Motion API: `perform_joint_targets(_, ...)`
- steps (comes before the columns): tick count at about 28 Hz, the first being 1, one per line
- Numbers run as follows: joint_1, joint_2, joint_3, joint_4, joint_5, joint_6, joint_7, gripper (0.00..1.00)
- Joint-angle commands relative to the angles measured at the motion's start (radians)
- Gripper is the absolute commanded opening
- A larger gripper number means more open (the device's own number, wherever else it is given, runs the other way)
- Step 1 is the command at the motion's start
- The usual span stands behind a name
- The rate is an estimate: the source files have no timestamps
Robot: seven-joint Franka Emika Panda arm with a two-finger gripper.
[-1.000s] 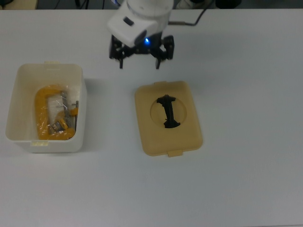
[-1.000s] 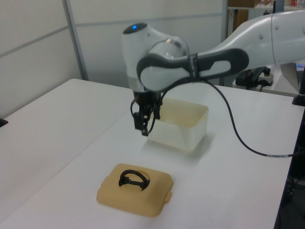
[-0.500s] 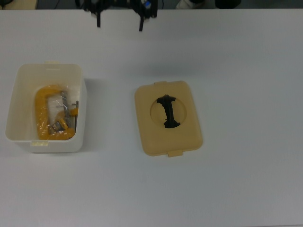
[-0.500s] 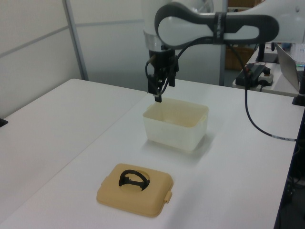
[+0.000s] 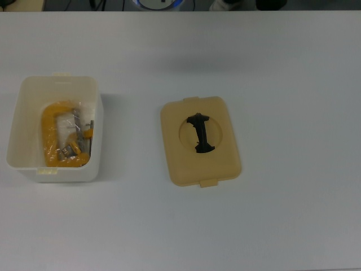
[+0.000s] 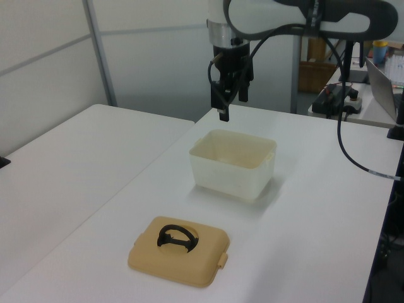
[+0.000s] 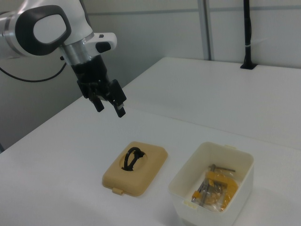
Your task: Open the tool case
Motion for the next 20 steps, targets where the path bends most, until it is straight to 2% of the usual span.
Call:
perform_joint_targets(1,-0.031,-0.02,-0.042,-0.039,0.058,0.01,-0.07,1.0)
perform_joint_targets(5,-0.031,-0.017,-0.083,-0.071,0.13,0.084,-0.079,1.0)
perform_joint_targets(14,-0.032,0.003,-0.086,-0.103,0.13,0.099,-0.088,1.0)
perform_joint_targets(20,-0.032,0.011,-0.086,-0.099,0.127,0.096,-0.088,1.0)
